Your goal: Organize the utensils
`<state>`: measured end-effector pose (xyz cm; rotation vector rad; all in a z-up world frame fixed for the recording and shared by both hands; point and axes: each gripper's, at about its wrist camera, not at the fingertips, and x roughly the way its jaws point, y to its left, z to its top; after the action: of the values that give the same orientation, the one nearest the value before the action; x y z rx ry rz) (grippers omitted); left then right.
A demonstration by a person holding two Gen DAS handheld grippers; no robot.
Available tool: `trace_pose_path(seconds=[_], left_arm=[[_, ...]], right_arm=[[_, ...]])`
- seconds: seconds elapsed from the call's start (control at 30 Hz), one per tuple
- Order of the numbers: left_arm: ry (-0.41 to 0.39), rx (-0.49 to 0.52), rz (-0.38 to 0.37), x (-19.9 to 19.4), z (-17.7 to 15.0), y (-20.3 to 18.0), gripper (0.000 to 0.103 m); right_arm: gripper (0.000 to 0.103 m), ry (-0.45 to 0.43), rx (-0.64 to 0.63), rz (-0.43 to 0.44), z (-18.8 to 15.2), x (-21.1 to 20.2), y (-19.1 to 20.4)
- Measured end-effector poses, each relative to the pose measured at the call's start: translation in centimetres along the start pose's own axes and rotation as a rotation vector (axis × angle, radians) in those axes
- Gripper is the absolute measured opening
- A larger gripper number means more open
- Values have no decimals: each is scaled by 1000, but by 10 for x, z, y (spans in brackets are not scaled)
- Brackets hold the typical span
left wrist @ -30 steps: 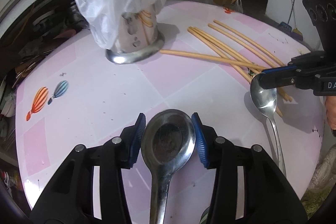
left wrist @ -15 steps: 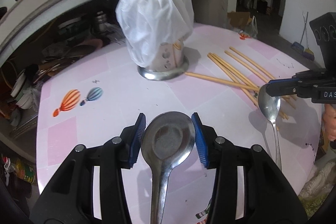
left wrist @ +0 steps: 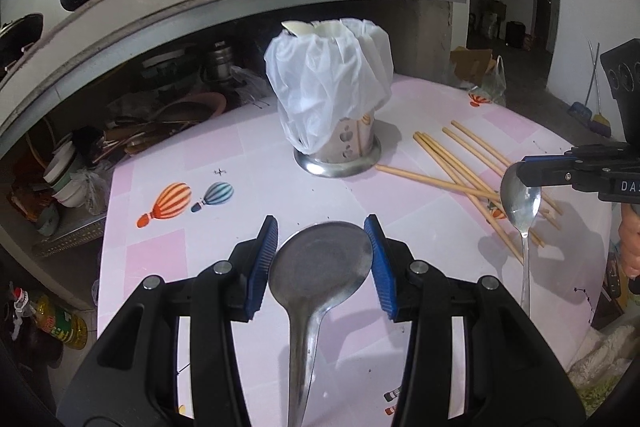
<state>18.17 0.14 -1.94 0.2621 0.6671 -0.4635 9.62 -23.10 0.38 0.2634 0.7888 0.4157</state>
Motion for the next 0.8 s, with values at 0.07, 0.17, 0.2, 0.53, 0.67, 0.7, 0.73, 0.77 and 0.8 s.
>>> trace_pose_path(seconds=[0.07,0.17,0.2,0.53,0.67,0.7,0.73,0.77,0.8], left_arm=[[-12,-2,8,-5,2,1,42],[-27,-6,16,-12,6,2,42],[-32,-8,20,-14,7,3,42],[-76,-22,47,-33,15,6,41],[-85,-33,53,-37,18,9,40],[-88,-35,54,-38,18,8,40],[-90,-36,56,-39,19,8,40],[-91,-36,57,-39,20,8,40],[-92,-36,59,-40,21,8,40]], right_arm=[[3,-9,-7,-2,2,-3,2],[3,-24,-13,-2,5,-8,4],[3,-29,-13,-2,6,-9,5],[3,-70,-34,0,16,-23,11],[3,-87,-39,2,20,-28,12],[3,-92,-40,2,20,-30,12],[3,-96,-39,3,21,-31,12],[3,-99,-38,3,22,-32,12],[3,-101,-37,4,22,-33,12]])
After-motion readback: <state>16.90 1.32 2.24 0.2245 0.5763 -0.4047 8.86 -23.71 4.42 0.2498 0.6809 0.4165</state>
